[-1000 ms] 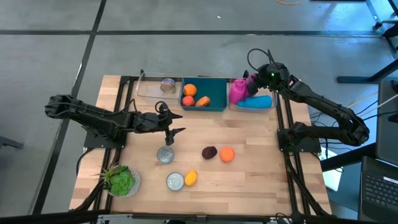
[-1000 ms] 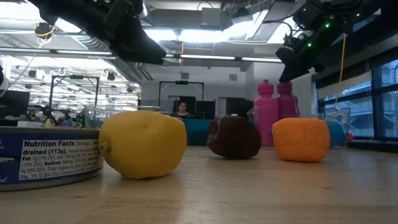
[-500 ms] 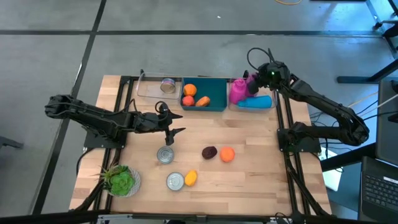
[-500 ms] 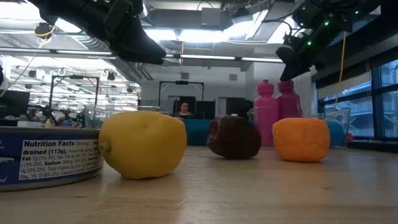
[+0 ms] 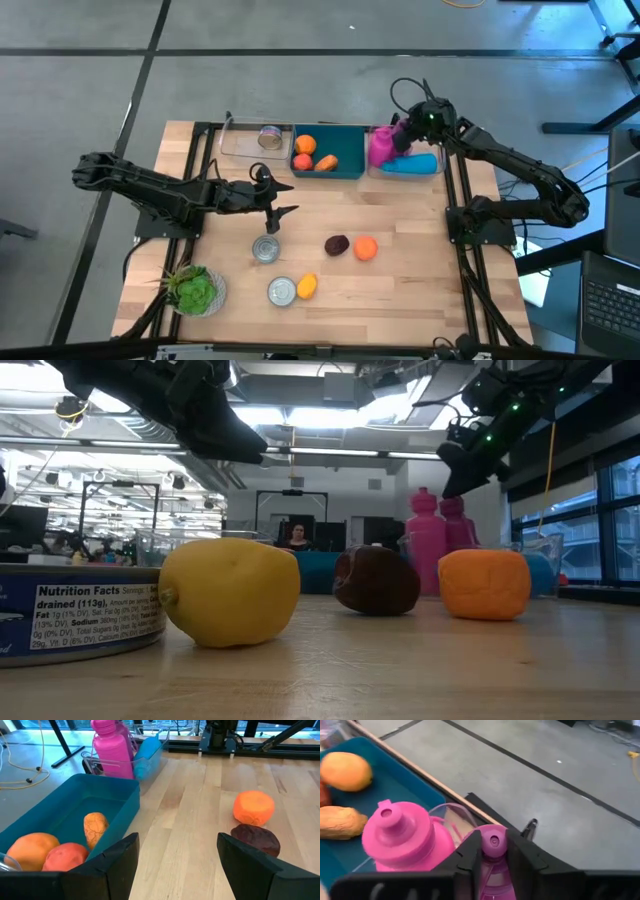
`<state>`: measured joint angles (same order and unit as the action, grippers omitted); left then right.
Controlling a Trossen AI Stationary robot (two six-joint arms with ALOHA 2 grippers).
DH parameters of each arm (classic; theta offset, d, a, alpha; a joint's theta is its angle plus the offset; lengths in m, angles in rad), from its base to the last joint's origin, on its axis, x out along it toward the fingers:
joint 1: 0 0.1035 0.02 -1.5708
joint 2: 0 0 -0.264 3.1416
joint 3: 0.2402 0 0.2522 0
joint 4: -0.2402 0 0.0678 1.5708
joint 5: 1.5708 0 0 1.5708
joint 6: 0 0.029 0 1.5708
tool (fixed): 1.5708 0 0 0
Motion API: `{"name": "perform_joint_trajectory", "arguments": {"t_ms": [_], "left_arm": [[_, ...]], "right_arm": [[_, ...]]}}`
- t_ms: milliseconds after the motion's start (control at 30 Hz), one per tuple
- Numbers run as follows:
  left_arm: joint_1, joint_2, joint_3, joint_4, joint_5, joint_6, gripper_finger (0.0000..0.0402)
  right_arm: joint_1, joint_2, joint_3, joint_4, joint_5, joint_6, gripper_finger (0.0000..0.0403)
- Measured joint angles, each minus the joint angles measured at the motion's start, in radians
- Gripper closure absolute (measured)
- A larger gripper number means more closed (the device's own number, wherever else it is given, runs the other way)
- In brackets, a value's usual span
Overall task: Pick & Place Food Item
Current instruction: Adjust the violet water bottle, then adjust the blue water bottle
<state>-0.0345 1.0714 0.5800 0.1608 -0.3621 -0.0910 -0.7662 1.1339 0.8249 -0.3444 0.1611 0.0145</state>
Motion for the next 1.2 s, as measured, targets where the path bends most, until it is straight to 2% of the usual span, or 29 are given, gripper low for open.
{"name": "perform_joint_trajectory", "arguments": {"t_ms": [100,333,500,700,900,1200], "left_arm": [[0.0,0.0,0.0,0.0,-0.001,0.001,0.0141],[0.0,0.0,0.0,0.0,-0.002,0.005,0.0141],[0.0,0.0,0.0,0.0,-0.003,0.009,0.0141],[0.0,0.0,0.0,0.0,-0.006,0.009,0.0141],[0.009,0.0,0.0,0.0,-0.013,0.008,0.0141],[0.024,0.0,0.0,0.0,-0.008,0.001,0.0141]], "right_arm": [[0.0,0.0,0.0,-0.003,-0.046,0.0,0.0282],[0.0,-0.009,-0.001,-0.019,-0.046,-0.002,0.0149],[0.0,-0.071,0.041,-0.083,-0.052,-0.03,0.0095],[0.018,-0.179,0.151,-0.341,-0.053,-0.089,0.0085],[0.075,-0.24,0.157,-0.588,-0.102,-0.165,0.0098],[0.15,-0.223,0.079,-0.651,-0.092,-0.228,0.0116]]}}
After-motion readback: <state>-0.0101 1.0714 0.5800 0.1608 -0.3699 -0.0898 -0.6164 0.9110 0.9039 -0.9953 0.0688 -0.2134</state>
